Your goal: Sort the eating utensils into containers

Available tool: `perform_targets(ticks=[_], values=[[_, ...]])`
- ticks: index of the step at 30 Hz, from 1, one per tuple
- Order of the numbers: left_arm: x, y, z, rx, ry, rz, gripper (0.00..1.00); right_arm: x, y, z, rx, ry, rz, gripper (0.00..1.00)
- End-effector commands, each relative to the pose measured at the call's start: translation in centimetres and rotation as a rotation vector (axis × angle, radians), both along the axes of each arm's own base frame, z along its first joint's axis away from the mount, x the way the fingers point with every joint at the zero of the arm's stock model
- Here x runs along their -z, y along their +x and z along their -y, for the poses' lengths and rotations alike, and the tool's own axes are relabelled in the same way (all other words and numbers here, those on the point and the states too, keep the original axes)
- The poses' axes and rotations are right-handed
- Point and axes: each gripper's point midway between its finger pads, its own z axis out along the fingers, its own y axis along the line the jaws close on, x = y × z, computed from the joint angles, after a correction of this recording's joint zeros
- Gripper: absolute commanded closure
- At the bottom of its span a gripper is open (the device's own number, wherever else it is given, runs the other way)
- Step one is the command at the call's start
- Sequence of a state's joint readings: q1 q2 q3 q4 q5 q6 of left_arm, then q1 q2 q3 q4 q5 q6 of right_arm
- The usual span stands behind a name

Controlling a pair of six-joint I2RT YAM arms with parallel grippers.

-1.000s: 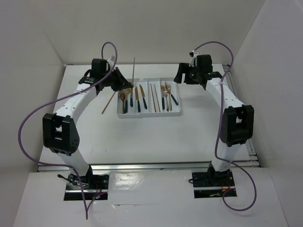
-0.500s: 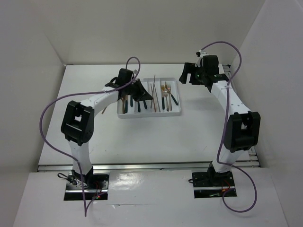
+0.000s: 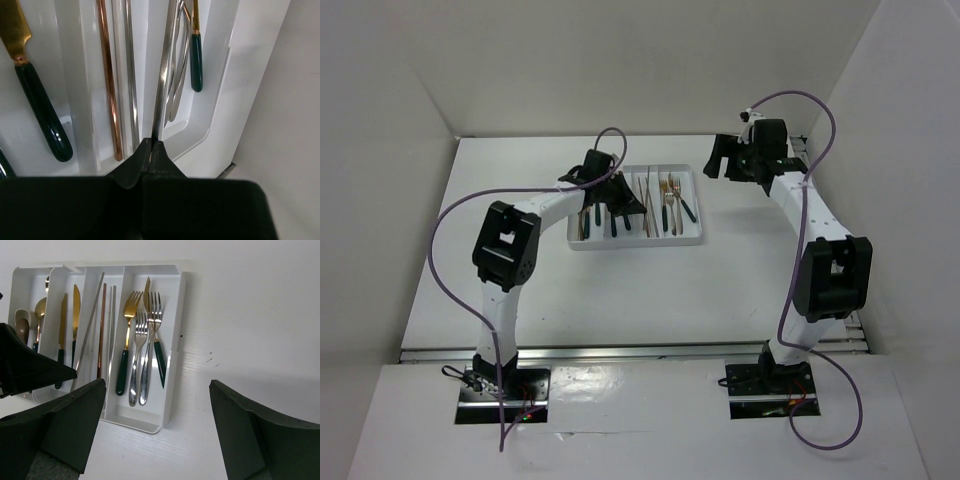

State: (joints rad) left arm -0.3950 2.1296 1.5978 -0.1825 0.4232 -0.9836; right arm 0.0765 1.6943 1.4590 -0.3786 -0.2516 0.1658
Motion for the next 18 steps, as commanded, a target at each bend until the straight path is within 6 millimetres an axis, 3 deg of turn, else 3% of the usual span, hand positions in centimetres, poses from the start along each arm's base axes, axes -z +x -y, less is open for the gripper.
perform_targets(ticks=[1, 5, 7, 10, 12, 15, 18], values=[[-0.7, 2.1, 0.5, -0.020, -0.009, 0.055, 1.00, -2.5, -0.3, 0.6, -0.003, 0.005, 0.064, 0.08], [-0.1, 2.5, 0.6, -0.014, -0.003, 0.057, 1.00, -2.4, -0.1, 0.6, -0.003, 0.005, 0.057, 0.08], [0.8, 2.5, 0.8, -0.008, -0.005, 0.046, 0.82, -2.3, 0.1, 0.6, -0.003, 0.004, 0.055, 0.08], [0.5, 2.7, 0.8, 0.006, 0.000, 0.068, 0.61, -2.3, 0.1, 0.4, -0.011, 0.010, 0.055, 0.08], [0.3, 3.0, 0.7, 0.017, 0.020, 0.102, 0.58, -2.3, 0.1, 0.4, -0.011, 0.010, 0.055, 0.08], [-1.8, 3.6, 0.3, 0.039, 0.054, 0.174, 0.55, -2.3, 0.1, 0.4, -0.011, 0.010, 0.055, 0.08], [-6.1, 3.8, -0.7, 0.066, 0.117, 0.295, 0.59, -2.4, 0.0, 0.3, -0.018, 0.015, 0.055, 0.08]])
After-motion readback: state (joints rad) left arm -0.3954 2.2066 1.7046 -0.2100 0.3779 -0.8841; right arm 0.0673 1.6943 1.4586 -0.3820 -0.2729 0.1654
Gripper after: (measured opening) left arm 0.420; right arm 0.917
